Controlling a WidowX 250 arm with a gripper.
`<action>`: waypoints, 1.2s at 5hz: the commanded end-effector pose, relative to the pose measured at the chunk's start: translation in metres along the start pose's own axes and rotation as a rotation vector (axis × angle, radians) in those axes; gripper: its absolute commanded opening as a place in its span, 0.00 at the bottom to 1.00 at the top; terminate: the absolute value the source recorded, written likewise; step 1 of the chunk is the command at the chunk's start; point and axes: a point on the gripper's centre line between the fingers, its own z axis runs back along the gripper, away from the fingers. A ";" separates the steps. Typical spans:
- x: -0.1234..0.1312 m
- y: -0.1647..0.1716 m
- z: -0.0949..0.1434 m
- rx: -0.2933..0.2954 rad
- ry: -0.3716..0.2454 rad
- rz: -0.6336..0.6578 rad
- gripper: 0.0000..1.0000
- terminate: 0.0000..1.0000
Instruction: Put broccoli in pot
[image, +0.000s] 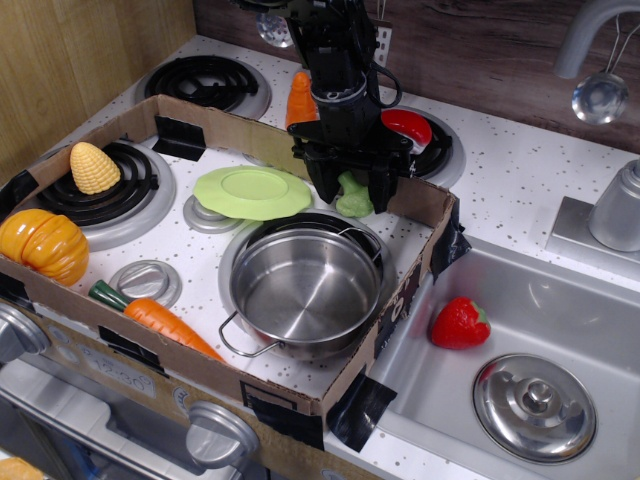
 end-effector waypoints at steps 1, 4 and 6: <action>0.008 -0.004 0.021 0.010 -0.038 -0.006 0.00 0.00; 0.020 -0.011 0.087 0.083 -0.040 0.024 0.00 0.00; -0.012 -0.017 0.117 0.145 -0.040 0.097 0.00 0.00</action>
